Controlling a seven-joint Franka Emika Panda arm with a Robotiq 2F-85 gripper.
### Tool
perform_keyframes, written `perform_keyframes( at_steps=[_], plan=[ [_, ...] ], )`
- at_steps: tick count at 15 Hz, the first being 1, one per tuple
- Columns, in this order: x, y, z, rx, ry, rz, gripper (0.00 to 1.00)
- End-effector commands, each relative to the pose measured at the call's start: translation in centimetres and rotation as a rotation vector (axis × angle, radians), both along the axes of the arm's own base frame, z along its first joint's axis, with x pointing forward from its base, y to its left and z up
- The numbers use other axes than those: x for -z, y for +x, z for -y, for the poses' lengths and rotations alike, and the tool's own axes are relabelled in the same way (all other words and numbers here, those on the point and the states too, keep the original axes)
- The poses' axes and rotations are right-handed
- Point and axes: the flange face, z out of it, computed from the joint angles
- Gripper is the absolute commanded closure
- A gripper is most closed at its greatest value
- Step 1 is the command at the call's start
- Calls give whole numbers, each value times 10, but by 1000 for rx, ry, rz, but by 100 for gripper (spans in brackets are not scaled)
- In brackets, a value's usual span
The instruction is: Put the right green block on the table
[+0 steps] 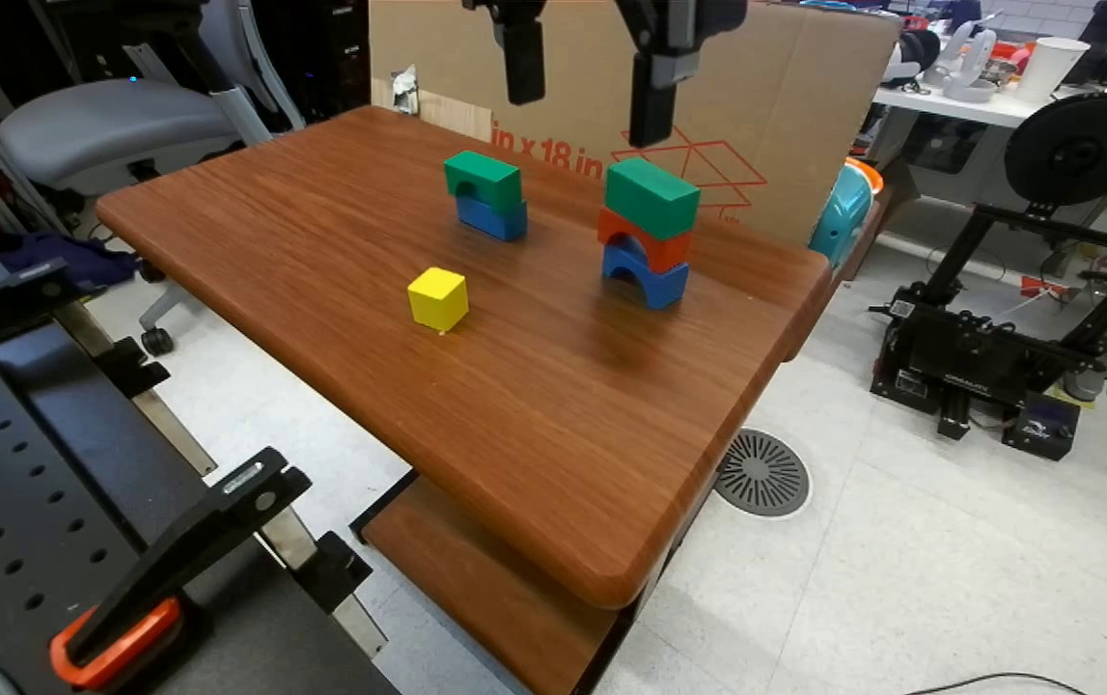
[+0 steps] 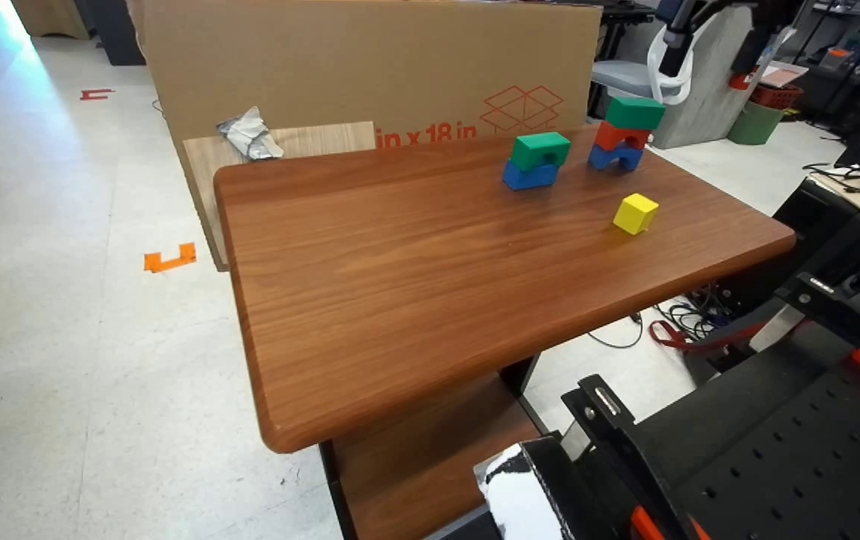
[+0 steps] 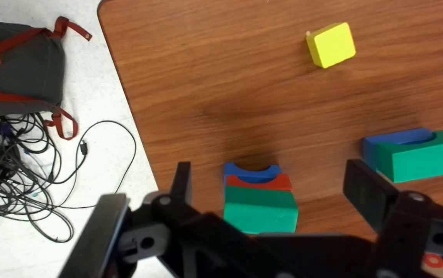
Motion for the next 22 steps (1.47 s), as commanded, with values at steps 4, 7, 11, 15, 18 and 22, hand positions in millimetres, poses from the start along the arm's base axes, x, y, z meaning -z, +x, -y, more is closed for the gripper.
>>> perform_keyframes(
  at_steps=[4, 7, 11, 15, 18, 22],
  plan=[
    [31, 38, 13, -46, 60, -26, 0],
    [39, 44, 20, -64, 66, -37, 0],
    [43, 50, 33, -78, 83, -51, 0],
    [50, 60, 35, -85, 82, -81, 0],
    [56, 70, 31, -90, 82, -101, 0],
    [62, 82, 26, -105, 80, -105, 0]
  ],
)
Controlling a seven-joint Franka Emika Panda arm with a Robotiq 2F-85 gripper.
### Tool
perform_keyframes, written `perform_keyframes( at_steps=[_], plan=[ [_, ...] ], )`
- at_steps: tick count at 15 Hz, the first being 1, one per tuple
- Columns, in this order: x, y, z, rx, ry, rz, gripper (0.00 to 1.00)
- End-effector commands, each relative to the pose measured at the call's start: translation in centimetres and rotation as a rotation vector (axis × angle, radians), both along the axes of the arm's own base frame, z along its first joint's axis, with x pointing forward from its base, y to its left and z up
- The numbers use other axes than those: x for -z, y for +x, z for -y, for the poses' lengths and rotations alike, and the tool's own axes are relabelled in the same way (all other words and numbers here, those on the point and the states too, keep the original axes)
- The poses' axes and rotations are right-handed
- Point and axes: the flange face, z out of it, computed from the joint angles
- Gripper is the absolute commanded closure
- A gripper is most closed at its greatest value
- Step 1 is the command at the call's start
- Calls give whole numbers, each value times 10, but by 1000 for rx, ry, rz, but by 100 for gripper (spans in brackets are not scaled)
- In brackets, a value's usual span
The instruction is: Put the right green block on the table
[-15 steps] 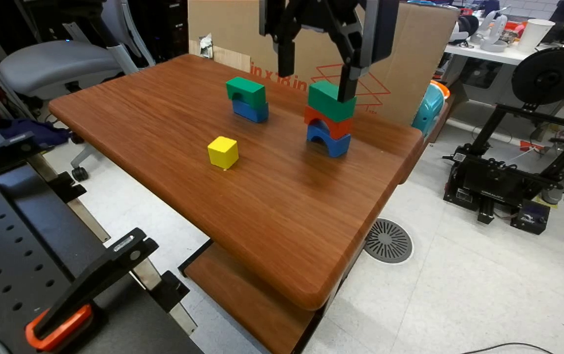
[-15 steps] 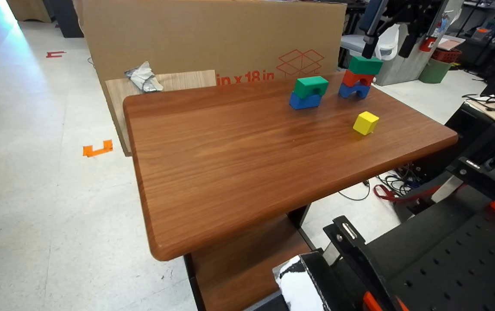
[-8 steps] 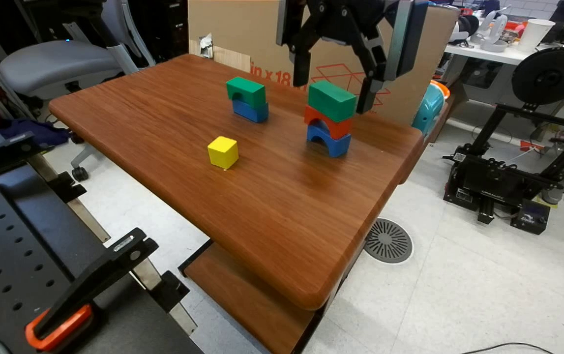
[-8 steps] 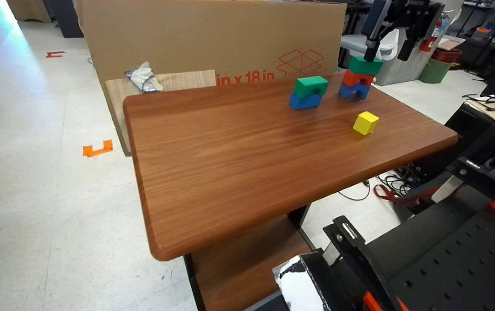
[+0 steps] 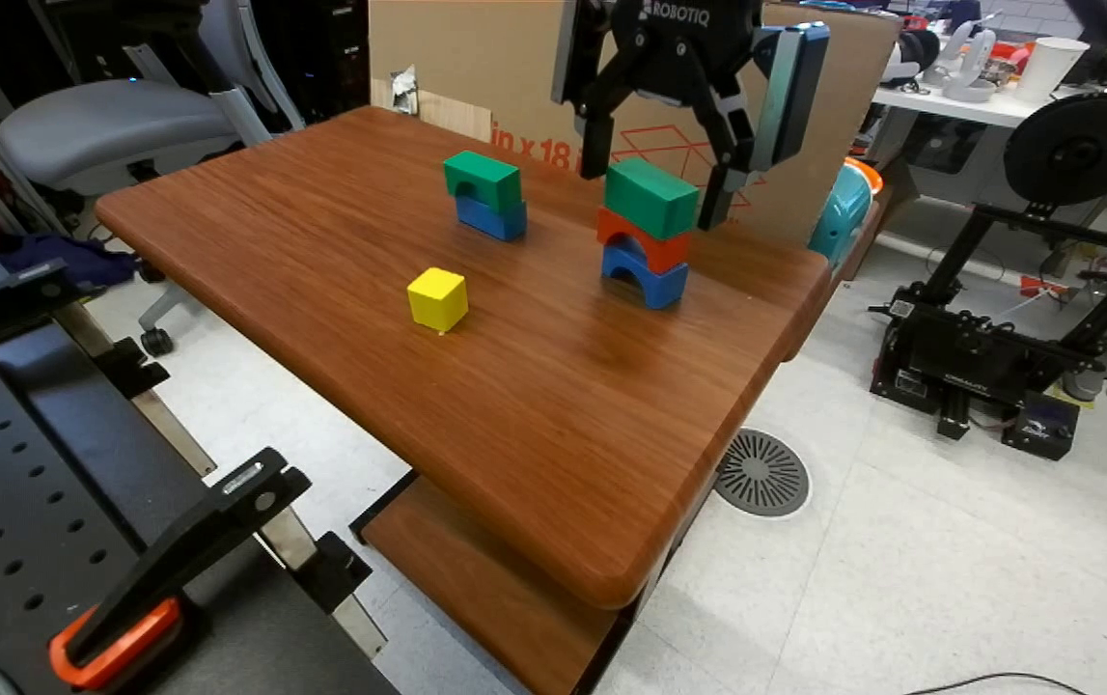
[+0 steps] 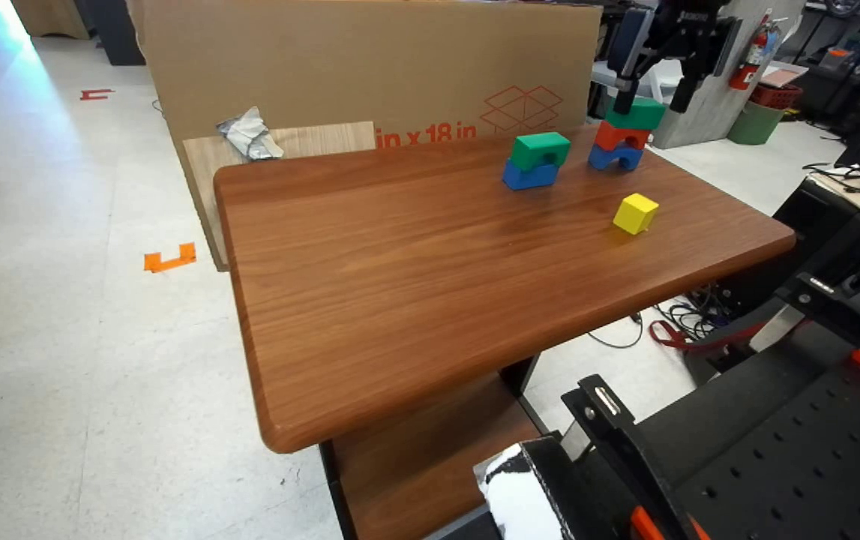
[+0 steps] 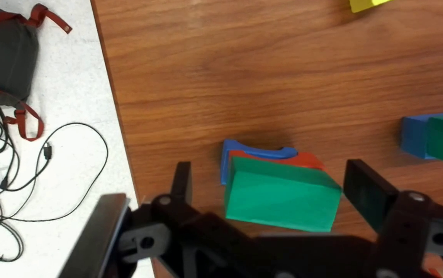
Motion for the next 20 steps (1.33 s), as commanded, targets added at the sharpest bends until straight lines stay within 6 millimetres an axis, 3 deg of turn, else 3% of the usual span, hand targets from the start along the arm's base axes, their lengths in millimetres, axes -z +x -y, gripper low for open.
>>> perform_keyframes(
  at_steps=[1, 2, 3, 4, 8, 11, 15, 20],
  plan=[
    [1, 17, 0, -17, 12, -13, 0],
    [1, 18, 1, -18, 12, -16, 0],
    [1, 19, 1, -23, 15, -21, 25],
    [0, 19, 1, -34, 20, -25, 28],
    [-8, 14, 0, -79, 31, -25, 58],
    [-14, 7, -5, -114, 23, -7, 58],
    [-33, -4, -30, -158, -1, 51, 58],
    [-41, -19, -84, -230, -36, 63, 58]
  ],
)
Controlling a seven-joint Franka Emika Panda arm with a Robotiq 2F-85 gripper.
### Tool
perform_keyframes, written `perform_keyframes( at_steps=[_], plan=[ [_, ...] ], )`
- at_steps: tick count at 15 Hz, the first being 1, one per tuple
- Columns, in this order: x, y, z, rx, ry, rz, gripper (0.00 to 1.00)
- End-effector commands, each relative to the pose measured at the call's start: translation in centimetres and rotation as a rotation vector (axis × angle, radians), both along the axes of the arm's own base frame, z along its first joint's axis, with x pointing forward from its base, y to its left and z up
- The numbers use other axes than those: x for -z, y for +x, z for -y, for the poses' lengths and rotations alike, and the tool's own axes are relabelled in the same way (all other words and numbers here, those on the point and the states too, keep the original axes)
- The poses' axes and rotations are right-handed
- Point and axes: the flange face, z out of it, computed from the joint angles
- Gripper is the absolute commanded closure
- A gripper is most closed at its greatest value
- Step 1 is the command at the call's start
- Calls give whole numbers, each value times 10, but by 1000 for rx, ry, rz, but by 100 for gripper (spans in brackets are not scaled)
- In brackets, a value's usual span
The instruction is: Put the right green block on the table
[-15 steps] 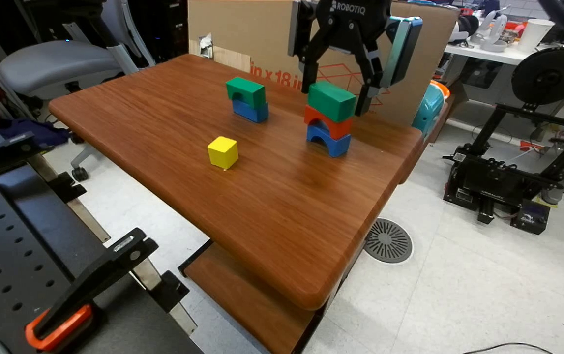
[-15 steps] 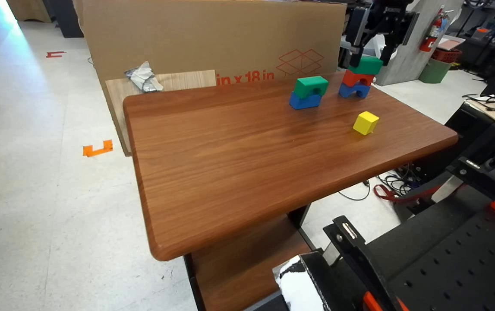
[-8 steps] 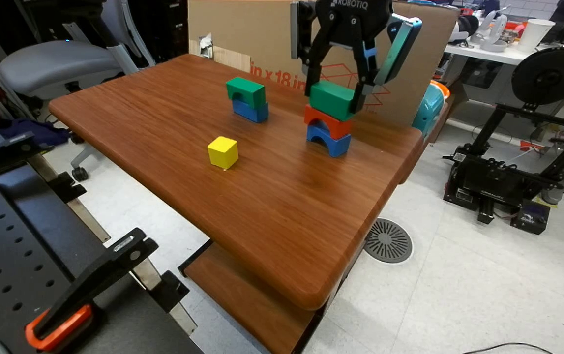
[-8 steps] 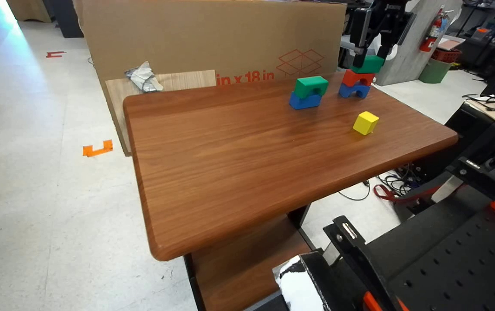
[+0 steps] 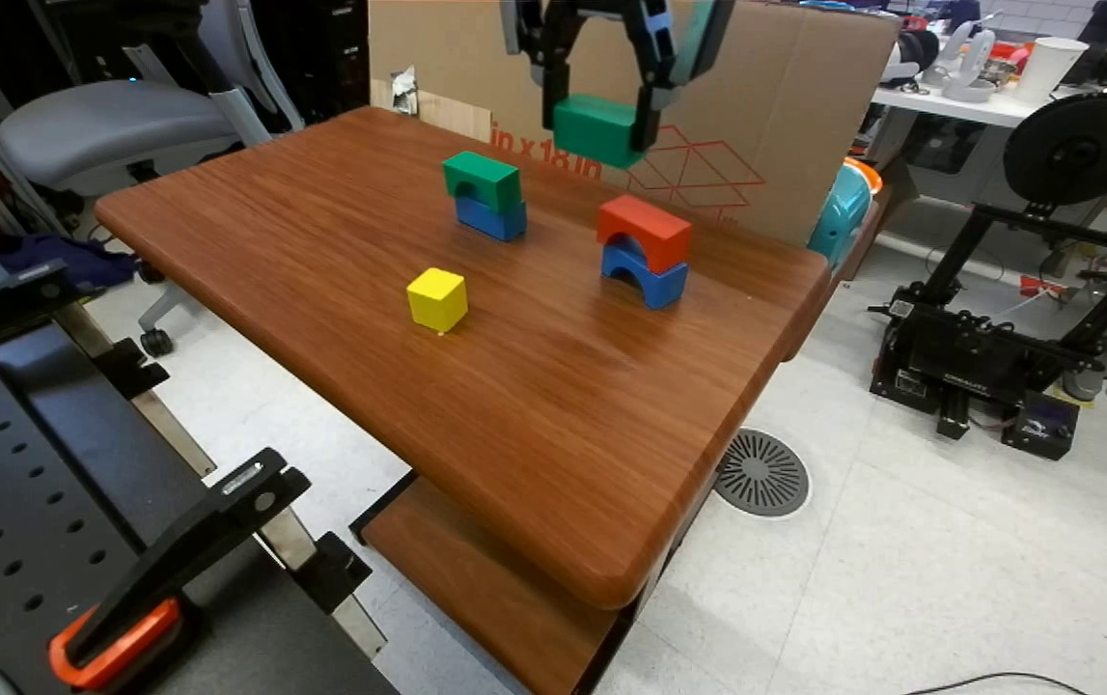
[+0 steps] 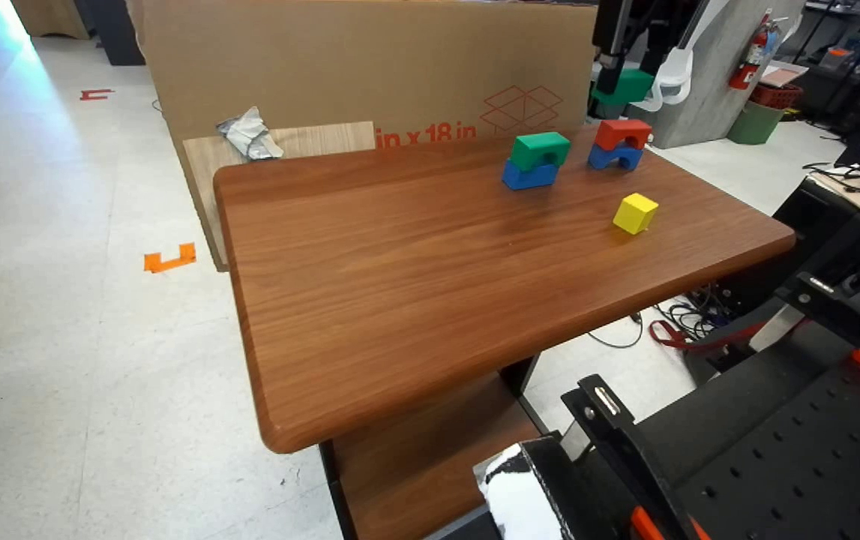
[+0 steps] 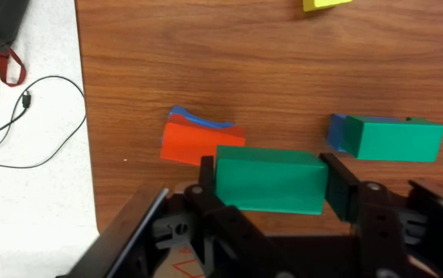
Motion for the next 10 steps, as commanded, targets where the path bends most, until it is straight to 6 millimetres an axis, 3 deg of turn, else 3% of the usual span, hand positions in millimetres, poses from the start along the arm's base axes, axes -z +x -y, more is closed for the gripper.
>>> perform_keyframes(
  at_steps=[1, 6, 10],
  plan=[
    [-2, -23, -43, -60, -37, 0, 58],
    [31, -52, -103, -170, -93, -62, 58],
    [53, -76, -133, -240, -126, -114, 58]
  ],
)
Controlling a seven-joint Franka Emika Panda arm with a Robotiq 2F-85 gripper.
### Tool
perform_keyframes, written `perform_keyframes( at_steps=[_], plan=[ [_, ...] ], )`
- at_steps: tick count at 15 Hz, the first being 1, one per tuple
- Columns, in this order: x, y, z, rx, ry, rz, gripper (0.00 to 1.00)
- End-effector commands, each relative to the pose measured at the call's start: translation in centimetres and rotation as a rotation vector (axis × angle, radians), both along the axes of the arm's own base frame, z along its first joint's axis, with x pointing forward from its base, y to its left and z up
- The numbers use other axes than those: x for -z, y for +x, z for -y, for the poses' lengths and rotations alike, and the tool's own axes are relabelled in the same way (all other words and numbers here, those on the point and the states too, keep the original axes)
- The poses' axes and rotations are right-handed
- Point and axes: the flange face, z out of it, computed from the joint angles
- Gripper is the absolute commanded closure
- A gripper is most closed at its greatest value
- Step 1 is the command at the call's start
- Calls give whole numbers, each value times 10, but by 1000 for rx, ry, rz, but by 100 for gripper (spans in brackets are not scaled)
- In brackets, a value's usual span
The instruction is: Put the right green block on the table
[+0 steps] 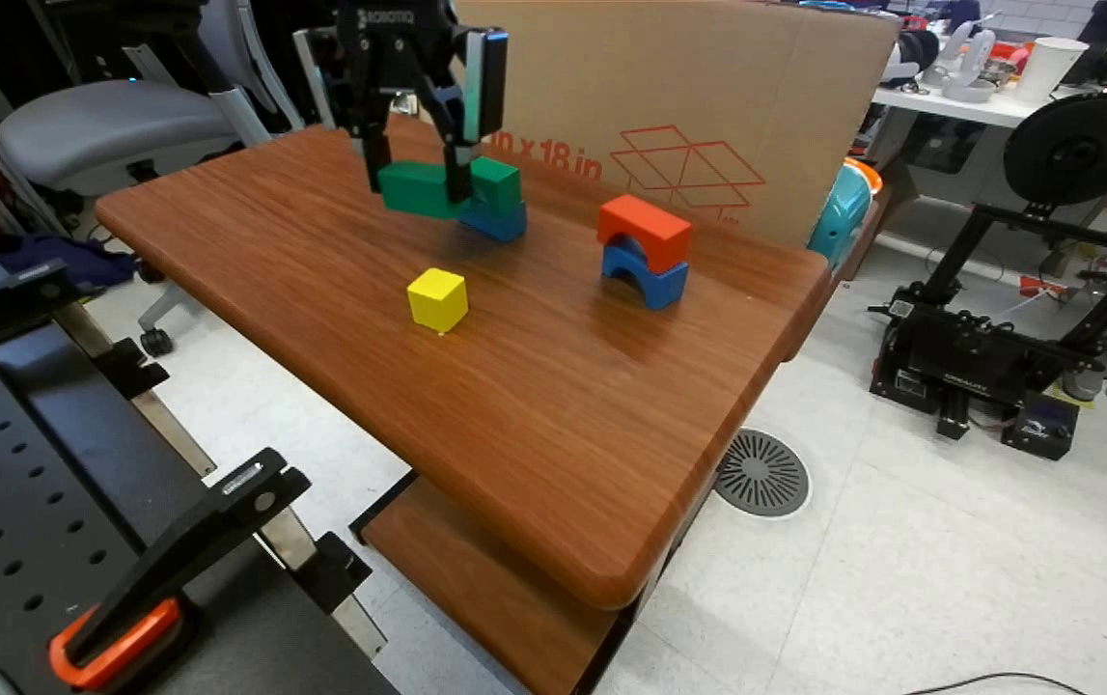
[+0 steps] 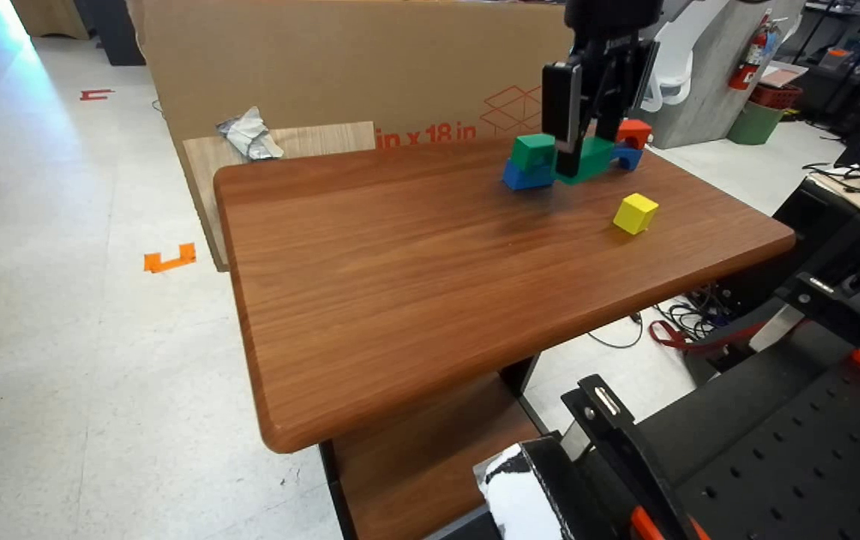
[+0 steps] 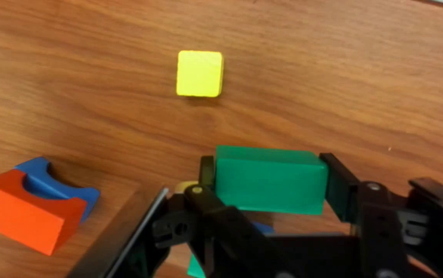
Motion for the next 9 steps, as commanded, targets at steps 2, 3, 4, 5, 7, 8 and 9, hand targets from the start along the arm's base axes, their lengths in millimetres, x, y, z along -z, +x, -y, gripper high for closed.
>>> perform_keyframes(
  at_steps=[2, 3, 4, 5, 7, 8, 9],
  plan=[
    [10, -27, -19, -50, -38, -24, 58],
    [13, -30, -19, -54, -43, -33, 58],
    [16, -32, -18, -52, -44, -42, 58],
    [19, -33, -16, -50, -42, -48, 58],
    [23, -32, -11, -42, -35, -62, 58],
    [25, -30, -10, -38, -32, -65, 58],
    [26, -29, -9, -36, -30, -68, 58]
  ],
)
